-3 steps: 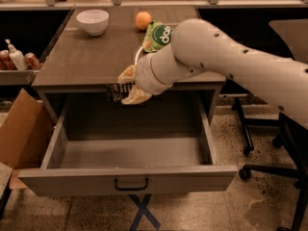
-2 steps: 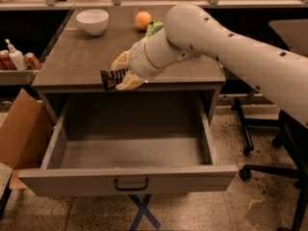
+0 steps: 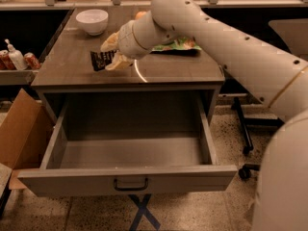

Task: Pick rxbar chocolate from top drawer and place on counter

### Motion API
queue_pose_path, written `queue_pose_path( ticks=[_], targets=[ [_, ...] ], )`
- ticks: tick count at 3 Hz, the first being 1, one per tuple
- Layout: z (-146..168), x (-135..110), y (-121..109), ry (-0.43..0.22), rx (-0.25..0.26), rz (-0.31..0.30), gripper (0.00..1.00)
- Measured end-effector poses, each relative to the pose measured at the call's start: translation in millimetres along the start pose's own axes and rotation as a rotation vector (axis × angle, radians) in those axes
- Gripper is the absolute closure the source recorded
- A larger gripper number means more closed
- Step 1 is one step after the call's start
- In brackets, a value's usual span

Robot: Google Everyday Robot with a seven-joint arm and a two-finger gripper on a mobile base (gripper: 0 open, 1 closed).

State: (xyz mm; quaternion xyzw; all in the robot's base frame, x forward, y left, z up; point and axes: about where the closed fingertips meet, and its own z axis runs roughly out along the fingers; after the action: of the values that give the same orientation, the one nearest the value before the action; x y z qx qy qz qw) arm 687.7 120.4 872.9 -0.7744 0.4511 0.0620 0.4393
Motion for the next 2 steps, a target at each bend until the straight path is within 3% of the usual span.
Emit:
queue_pose_path(
  ticks=[2],
  targets=[
    [30.3, 13.6, -29.2, 0.013, 0.007, 0.025, 0.36]
  ],
)
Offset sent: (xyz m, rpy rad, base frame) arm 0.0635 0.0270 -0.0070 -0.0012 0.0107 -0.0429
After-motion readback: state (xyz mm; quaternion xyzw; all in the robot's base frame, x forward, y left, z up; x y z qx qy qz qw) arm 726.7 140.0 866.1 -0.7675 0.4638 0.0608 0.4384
